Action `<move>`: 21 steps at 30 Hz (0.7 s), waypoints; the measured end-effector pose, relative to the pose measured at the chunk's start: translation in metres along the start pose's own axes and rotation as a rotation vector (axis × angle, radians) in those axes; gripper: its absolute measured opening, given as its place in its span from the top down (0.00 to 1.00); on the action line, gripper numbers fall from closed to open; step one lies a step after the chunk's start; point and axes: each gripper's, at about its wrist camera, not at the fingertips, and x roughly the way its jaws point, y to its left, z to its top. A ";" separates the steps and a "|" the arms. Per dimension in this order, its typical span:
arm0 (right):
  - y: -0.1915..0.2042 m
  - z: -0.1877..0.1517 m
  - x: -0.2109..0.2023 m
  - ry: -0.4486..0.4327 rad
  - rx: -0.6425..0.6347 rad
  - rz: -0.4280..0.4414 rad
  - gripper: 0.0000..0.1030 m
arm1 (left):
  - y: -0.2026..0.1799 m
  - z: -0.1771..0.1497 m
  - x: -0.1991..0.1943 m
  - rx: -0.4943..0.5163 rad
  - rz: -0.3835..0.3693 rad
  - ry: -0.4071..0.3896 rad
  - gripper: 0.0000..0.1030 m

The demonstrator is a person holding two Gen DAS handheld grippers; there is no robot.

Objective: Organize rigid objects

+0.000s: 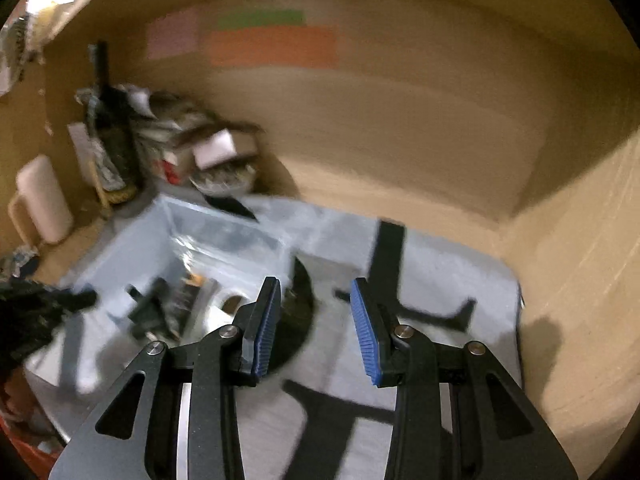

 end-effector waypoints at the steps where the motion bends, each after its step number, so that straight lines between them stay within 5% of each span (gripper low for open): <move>1: -0.003 -0.005 0.008 0.029 0.000 -0.011 0.67 | 0.000 0.000 0.000 -0.003 0.002 0.000 0.91; 6: -0.004 -0.025 0.040 0.141 0.002 0.026 0.67 | 0.004 0.001 0.001 -0.025 0.019 0.003 0.90; 12: 0.001 -0.016 0.065 0.164 -0.026 0.050 0.55 | 0.011 0.002 0.000 -0.050 0.041 -0.003 0.90; 21: 0.008 -0.007 0.103 0.235 -0.051 0.085 0.56 | 0.029 0.004 0.000 -0.089 0.040 -0.010 0.90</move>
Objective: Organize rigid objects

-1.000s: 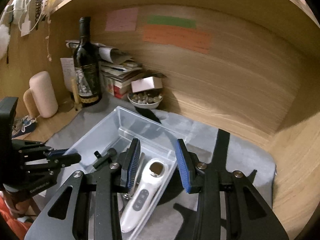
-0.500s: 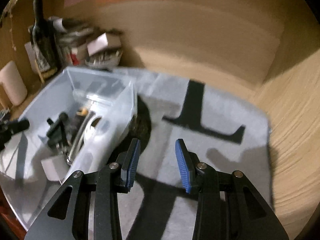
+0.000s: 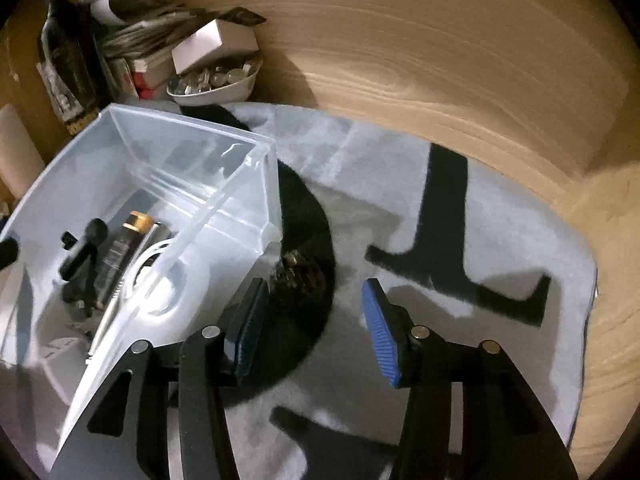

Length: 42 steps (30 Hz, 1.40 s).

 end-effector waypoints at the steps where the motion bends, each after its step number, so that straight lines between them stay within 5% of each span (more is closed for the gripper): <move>1: 0.001 0.001 0.002 0.001 -0.004 0.017 0.56 | 0.003 0.001 0.000 -0.008 -0.007 0.002 0.90; 5: 0.000 0.006 0.012 0.017 -0.002 0.025 0.57 | 0.005 0.000 -0.001 -0.006 -0.012 0.000 0.89; 7: -0.002 0.005 0.019 0.028 0.006 0.032 0.71 | 0.003 0.000 -0.002 0.004 -0.003 -0.003 0.90; 11: -0.004 0.002 0.013 0.002 0.013 0.034 0.71 | 0.002 -0.001 -0.003 0.010 0.002 -0.002 0.90; 20: -0.010 0.003 -0.056 -0.152 0.028 0.043 0.71 | -0.008 -0.005 -0.006 0.046 0.035 -0.004 0.90; 27: 0.030 0.005 -0.094 -0.237 -0.076 0.130 0.71 | -0.015 -0.006 -0.008 0.063 0.035 0.003 0.90; 34: 0.068 0.003 -0.080 -0.166 -0.188 0.190 0.71 | -0.025 -0.008 -0.006 0.093 0.038 0.010 0.90; 42: 0.076 0.003 -0.055 -0.078 -0.179 0.199 0.70 | -0.023 -0.009 -0.003 0.084 0.032 0.021 0.90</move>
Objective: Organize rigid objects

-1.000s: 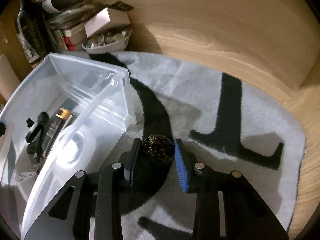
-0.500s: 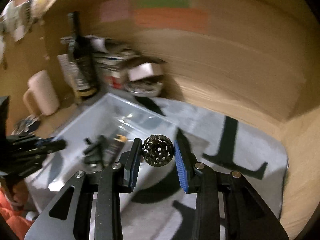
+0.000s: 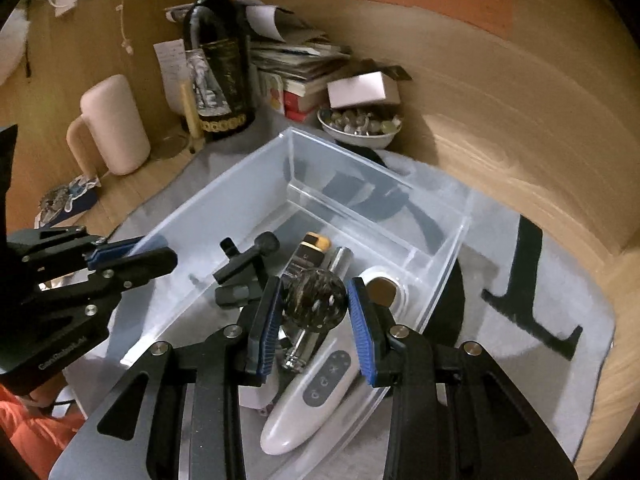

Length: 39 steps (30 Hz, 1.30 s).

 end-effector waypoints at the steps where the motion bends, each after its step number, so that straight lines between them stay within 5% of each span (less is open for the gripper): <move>1: 0.000 0.000 -0.001 -0.002 0.005 0.000 0.67 | 0.000 -0.001 0.002 0.001 0.001 0.005 0.90; 10: -0.002 -0.011 -0.037 -0.104 0.047 -0.046 0.32 | 0.002 -0.001 0.001 0.003 0.019 0.014 0.90; 19: 0.000 -0.030 -0.077 -0.213 0.086 -0.108 0.19 | 0.002 -0.001 -0.018 0.003 0.045 -0.019 0.85; 24: 0.001 -0.044 -0.101 -0.280 0.124 -0.136 0.07 | -0.004 0.002 -0.052 -0.004 0.033 -0.123 0.41; 30: 0.010 -0.062 -0.132 -0.380 0.134 -0.204 0.00 | -0.029 -0.004 -0.103 0.064 0.040 -0.304 0.11; 33: 0.016 -0.070 -0.146 -0.424 0.133 -0.229 0.00 | -0.038 -0.006 -0.124 0.082 0.043 -0.381 0.02; 39: 0.022 -0.082 -0.166 -0.480 0.155 -0.254 0.00 | -0.045 -0.011 -0.147 0.076 0.020 -0.452 0.00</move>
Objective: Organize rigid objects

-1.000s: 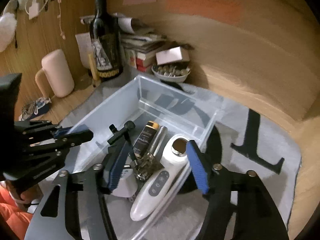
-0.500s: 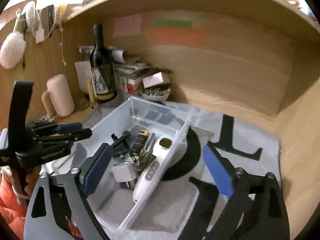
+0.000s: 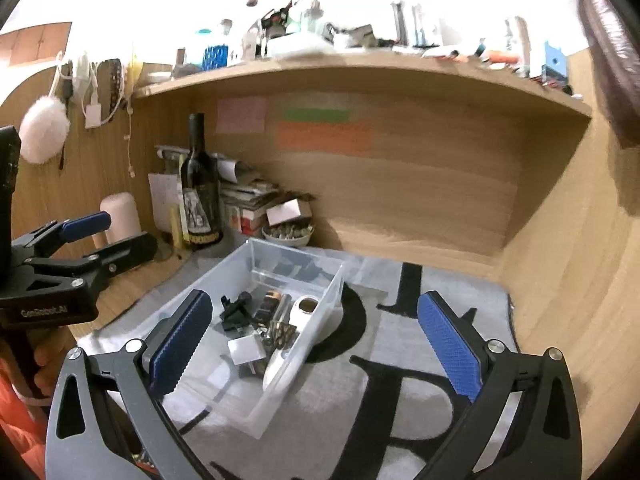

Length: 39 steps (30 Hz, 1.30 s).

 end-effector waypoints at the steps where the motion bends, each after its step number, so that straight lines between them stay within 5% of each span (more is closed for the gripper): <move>1: 0.000 0.000 -0.005 -0.014 0.007 -0.004 0.00 | -0.001 0.001 -0.004 -0.003 -0.002 -0.010 0.00; 12: 0.000 0.001 -0.031 -0.100 0.017 -0.021 0.00 | -0.009 0.002 -0.021 0.017 -0.013 -0.078 0.00; 39: -0.005 0.002 -0.023 -0.091 0.030 -0.058 0.00 | -0.008 0.001 -0.014 0.012 -0.029 -0.069 0.00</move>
